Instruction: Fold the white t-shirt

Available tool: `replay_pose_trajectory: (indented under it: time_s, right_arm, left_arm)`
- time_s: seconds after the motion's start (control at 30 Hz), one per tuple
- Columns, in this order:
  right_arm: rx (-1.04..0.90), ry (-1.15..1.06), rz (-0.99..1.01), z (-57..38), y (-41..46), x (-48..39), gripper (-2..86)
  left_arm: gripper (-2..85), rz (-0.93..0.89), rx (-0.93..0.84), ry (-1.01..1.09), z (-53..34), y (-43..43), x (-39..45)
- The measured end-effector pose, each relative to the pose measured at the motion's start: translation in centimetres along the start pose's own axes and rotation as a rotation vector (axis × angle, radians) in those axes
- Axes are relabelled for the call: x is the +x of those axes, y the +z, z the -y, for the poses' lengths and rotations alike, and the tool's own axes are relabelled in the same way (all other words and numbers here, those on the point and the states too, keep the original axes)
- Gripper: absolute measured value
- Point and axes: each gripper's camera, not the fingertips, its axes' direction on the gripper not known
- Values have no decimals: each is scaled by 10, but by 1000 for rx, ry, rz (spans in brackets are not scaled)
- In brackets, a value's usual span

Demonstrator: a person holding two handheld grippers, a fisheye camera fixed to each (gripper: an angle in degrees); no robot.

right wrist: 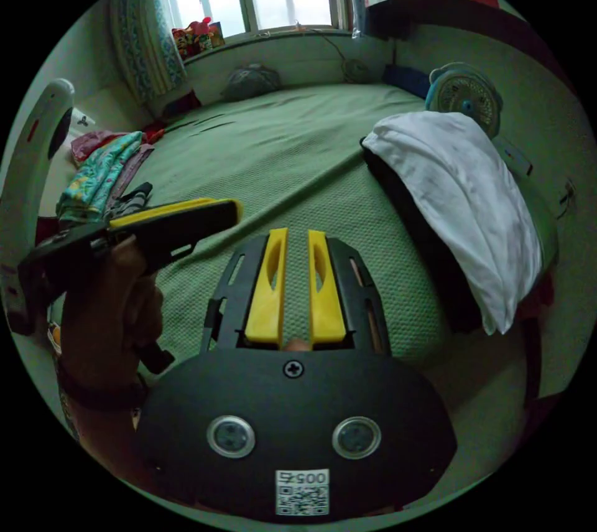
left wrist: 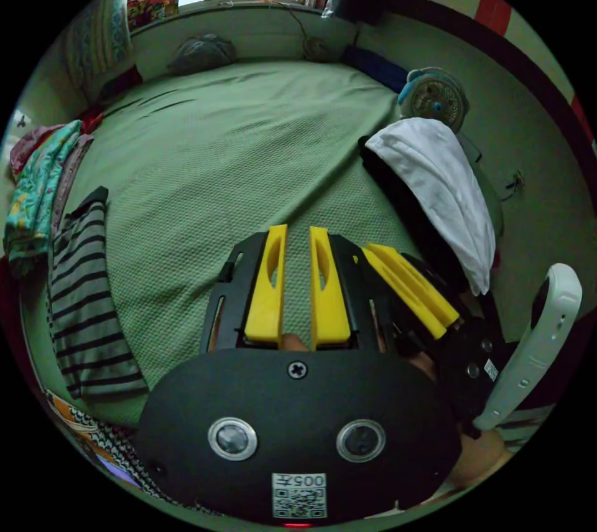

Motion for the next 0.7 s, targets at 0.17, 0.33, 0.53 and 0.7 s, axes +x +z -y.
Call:
replay_pose_trajectory:
  time_s: [0.17,0.33,0.53,0.7]
  right_arm:
    - [-57,14,57,0,-3,18,65]
    - [-212,-59,110,27,-24,37,85]
    - [-43,-194,-128,84,-79,85,114]
    - [-83,-273,-263,109,-62,113,123]
  left_arm:
    - [72,-14,-6,-23,0,8,9]
    - [75,30,-35,-48,-3,18,18]
    - [75,18,-36,-33,-3,19,34]
    - [77,-8,-40,-4,1,26,45]
